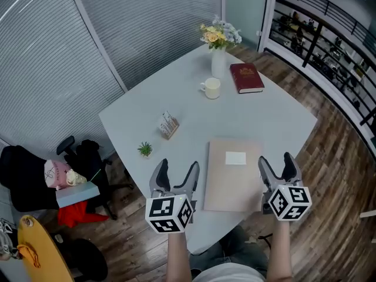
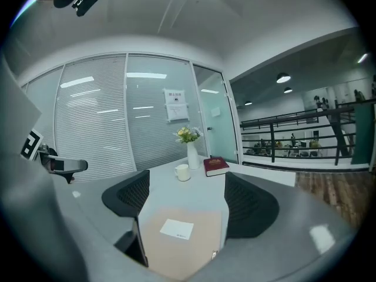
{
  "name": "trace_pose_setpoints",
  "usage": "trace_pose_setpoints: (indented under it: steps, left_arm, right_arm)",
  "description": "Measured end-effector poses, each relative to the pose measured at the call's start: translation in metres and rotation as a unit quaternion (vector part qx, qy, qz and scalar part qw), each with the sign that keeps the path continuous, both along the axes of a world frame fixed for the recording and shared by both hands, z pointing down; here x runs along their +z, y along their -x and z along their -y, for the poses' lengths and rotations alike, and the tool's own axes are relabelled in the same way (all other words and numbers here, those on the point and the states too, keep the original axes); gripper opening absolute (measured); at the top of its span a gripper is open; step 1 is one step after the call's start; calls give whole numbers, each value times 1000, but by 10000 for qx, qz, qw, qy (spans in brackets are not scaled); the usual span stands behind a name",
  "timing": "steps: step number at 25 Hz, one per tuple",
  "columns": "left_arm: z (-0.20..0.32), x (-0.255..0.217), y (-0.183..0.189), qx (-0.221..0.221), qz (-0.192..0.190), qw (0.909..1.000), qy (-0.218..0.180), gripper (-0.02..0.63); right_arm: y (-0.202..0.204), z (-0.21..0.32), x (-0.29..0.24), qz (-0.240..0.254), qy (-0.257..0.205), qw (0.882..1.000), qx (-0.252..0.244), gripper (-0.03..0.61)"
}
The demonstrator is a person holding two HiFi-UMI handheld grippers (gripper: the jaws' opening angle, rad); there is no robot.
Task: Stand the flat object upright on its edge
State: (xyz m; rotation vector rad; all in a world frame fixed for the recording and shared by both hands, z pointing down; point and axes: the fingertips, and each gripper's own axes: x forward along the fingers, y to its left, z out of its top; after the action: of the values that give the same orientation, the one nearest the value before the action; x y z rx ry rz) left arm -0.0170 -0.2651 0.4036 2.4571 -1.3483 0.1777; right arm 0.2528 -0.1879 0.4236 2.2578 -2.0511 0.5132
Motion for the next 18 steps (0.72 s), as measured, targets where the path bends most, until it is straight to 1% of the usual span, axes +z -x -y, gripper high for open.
trace_pose_setpoints:
  steps: [5,10,14,18]
  left_arm:
    - [7,23,-13,129,-10,9994,329,365]
    - [8,63,-23,146,44,9963,850,365]
    - [3,94,-29,172,144,9919,1251,365]
    - [-1,123,-41,268,218,9853,1672,365]
  right_arm:
    - [-4,12,21,105,303,9994,-142,413]
    - [-10,23,53,352,622,9970,-308,413]
    - [-17,30,80,636,903,9930,-415,414]
    - [-23,35,108,856,1182,9882,-468,414]
